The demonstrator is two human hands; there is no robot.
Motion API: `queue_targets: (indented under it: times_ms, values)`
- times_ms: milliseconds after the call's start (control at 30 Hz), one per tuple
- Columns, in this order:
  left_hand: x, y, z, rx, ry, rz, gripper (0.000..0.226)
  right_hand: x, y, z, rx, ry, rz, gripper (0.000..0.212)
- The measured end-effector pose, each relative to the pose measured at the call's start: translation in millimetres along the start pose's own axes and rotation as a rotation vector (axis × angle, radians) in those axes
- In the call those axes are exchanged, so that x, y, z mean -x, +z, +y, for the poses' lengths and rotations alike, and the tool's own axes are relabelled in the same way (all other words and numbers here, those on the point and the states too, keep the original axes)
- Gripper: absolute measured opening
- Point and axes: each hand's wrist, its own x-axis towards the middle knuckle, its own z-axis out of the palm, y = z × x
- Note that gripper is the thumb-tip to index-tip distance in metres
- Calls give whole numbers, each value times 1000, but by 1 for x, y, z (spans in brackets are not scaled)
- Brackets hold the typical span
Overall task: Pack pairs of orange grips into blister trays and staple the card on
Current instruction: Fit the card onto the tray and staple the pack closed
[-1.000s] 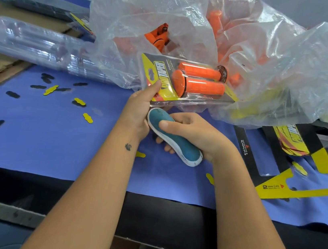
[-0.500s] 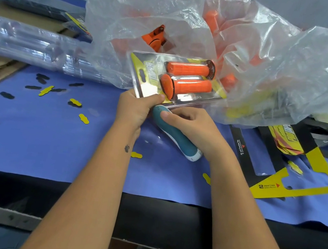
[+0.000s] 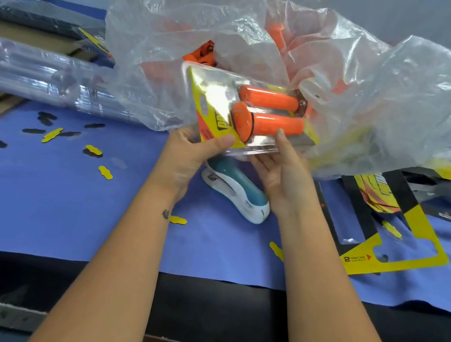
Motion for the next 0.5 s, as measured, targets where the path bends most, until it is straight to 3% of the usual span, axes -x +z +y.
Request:
queue_targets:
  times_ms: [100, 200, 300, 367, 500]
  values:
    - [1, 4, 2, -13, -21, -38, 25, 0, 3, -5, -129, -57, 10, 22]
    - [-1, -7, 4, 398, -68, -62, 73, 4, 2, -16, -115, -88, -58, 18]
    - [-3, -17, 12, 633, -110, -173, 83, 14, 7, -20, 12, -63, -172, 27]
    - [-1, -18, 18, 624, -129, -174, 73, 20, 12, -20, 142, -91, -209, 16]
    - [0, -19, 35, 281, -25, -33, 28, 32, 11, -32, 308, -121, -202, 8]
